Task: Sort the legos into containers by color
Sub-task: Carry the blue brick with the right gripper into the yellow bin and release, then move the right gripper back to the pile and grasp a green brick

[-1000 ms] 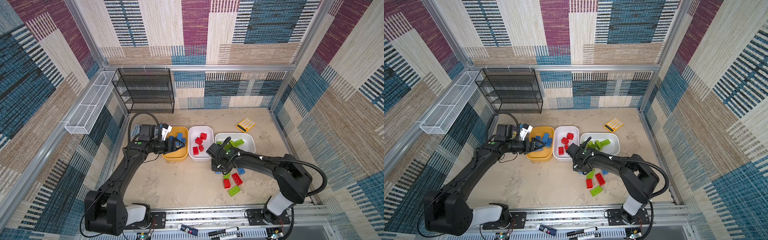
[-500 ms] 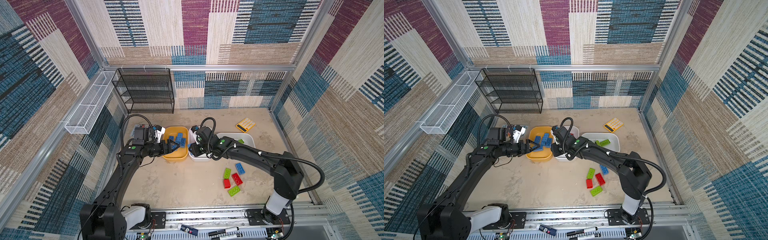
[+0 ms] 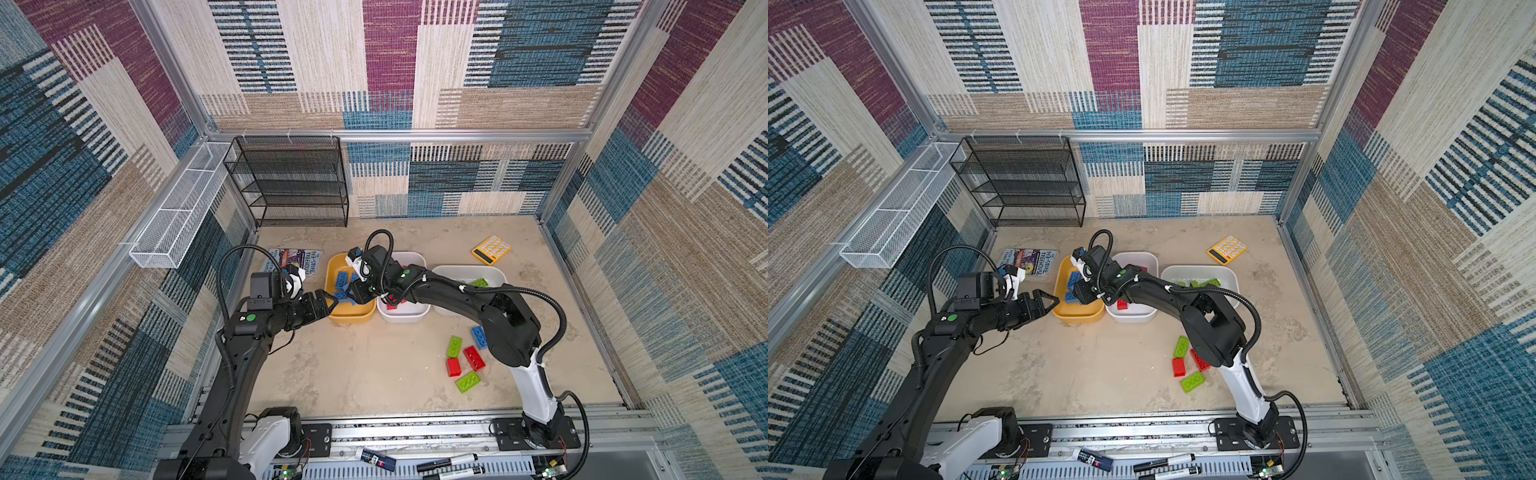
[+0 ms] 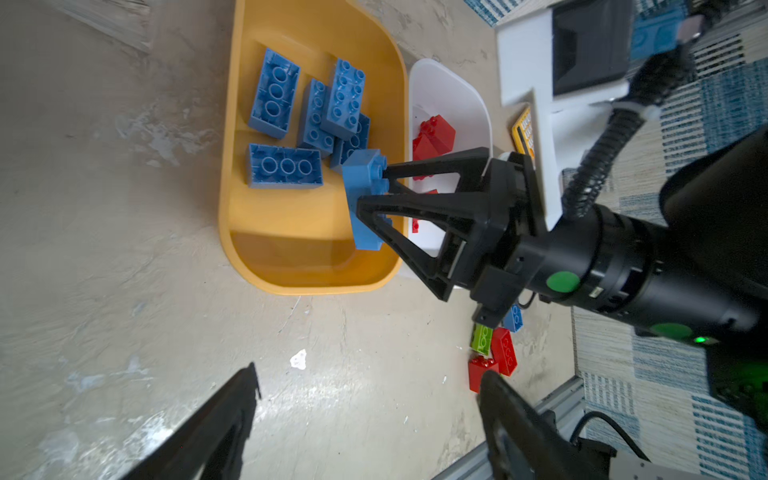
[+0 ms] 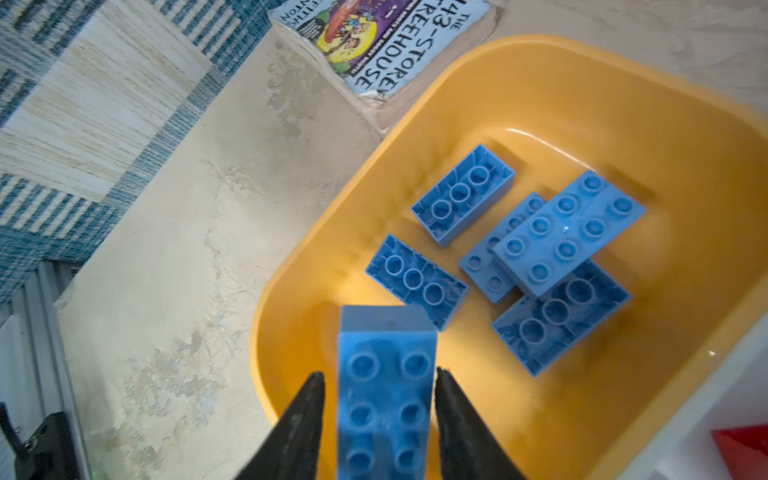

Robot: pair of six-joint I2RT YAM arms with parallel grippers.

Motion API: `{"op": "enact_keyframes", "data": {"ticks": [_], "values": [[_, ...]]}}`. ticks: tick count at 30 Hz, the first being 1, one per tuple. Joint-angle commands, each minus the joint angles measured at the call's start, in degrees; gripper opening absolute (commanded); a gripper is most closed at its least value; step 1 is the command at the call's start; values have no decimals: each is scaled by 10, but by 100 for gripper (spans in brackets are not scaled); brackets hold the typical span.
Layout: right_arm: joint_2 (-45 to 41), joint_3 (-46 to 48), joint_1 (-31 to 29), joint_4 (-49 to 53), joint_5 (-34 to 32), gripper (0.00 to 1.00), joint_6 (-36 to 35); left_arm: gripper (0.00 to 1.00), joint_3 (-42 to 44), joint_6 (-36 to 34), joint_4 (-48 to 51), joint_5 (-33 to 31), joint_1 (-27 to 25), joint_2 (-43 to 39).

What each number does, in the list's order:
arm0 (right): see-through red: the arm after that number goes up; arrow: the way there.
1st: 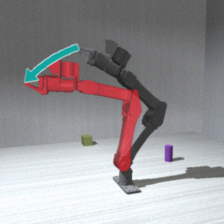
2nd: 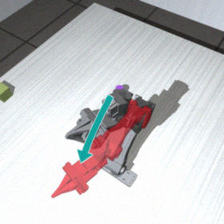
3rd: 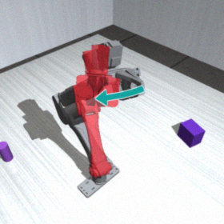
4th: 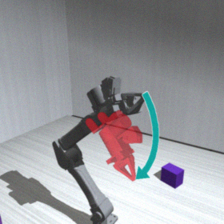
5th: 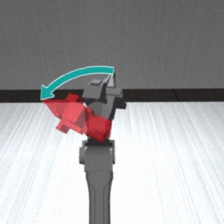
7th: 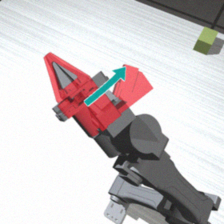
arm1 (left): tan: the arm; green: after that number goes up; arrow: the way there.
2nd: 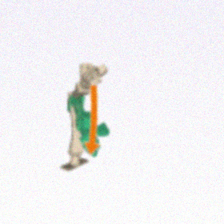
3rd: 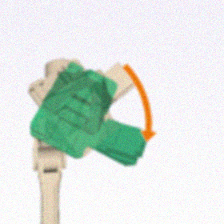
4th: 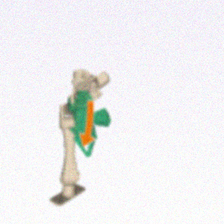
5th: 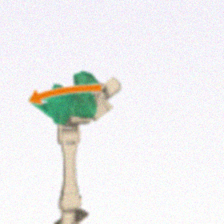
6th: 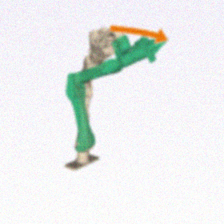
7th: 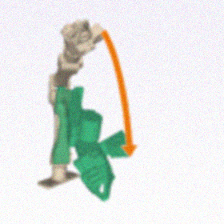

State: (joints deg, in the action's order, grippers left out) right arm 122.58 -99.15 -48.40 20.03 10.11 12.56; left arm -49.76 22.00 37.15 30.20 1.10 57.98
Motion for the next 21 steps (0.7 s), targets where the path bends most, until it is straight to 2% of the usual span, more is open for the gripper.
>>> {"op": "enact_keyframes", "data": {"ticks": [1,6,12,16,21], "values": [[-9,-2,7,3,-33,57,-9,85,3,6,-9,-6,1,1],[-74,51,12,15,-58,62,-11,85,8,7,-28,21,1,12],[-219,176,19,79,-88,65,14,85,21,22,-79,80,1,28],[-324,268,25,146,-108,68,92,85,24,36,-114,113,-3,47],[-410,355,25,254,-113,68,262,85,30,54,-152,132,-13,63]]}}
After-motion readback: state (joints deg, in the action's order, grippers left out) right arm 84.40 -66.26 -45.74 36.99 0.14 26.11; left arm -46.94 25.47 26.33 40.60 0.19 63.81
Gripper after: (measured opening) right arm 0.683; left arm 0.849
